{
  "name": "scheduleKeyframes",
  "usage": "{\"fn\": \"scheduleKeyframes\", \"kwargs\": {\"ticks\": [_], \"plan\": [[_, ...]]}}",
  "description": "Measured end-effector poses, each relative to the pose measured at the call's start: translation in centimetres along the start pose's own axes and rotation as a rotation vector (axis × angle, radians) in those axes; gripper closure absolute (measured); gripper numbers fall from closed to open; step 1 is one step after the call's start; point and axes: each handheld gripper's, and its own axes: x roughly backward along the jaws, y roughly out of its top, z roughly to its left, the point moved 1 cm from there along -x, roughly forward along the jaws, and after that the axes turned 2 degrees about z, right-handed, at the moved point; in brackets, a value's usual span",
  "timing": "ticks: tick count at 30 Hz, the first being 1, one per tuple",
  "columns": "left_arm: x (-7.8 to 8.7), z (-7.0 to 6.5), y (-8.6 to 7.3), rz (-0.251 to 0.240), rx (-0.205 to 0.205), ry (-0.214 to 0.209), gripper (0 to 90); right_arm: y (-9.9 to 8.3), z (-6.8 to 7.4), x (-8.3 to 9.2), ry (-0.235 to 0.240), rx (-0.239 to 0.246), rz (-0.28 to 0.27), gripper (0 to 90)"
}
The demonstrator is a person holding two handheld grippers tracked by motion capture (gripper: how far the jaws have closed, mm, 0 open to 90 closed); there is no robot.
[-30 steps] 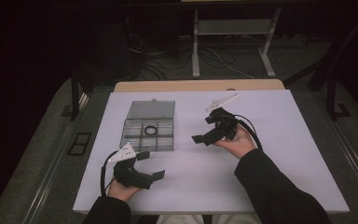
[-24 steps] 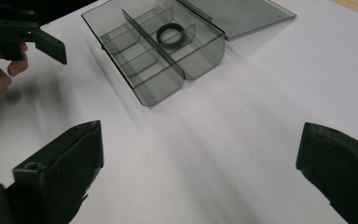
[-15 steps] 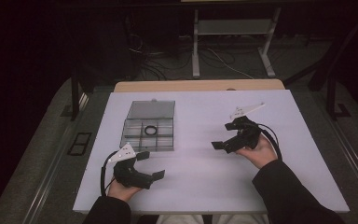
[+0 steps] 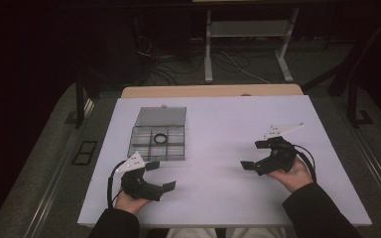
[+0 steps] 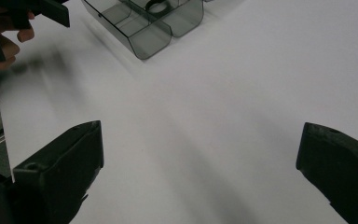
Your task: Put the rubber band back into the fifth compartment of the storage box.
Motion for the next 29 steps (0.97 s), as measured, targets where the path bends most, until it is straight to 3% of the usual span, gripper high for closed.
{"fn": "scheduleKeyframes", "kwargs": {"ticks": [21, 29], "plan": [[0.0, 0.3, 0.0, -0.005, 0.011, 0.01, 0.0, -7.3, -1.1, 3.4, -0.055, -0.102, -0.047, 0.4], [0.1, 0.3, 0.0, -0.005, 0.013, 0.01, 0.0, -9.1, -1.1, 4.1, -0.065, -0.128, -0.05, 0.4]]}}
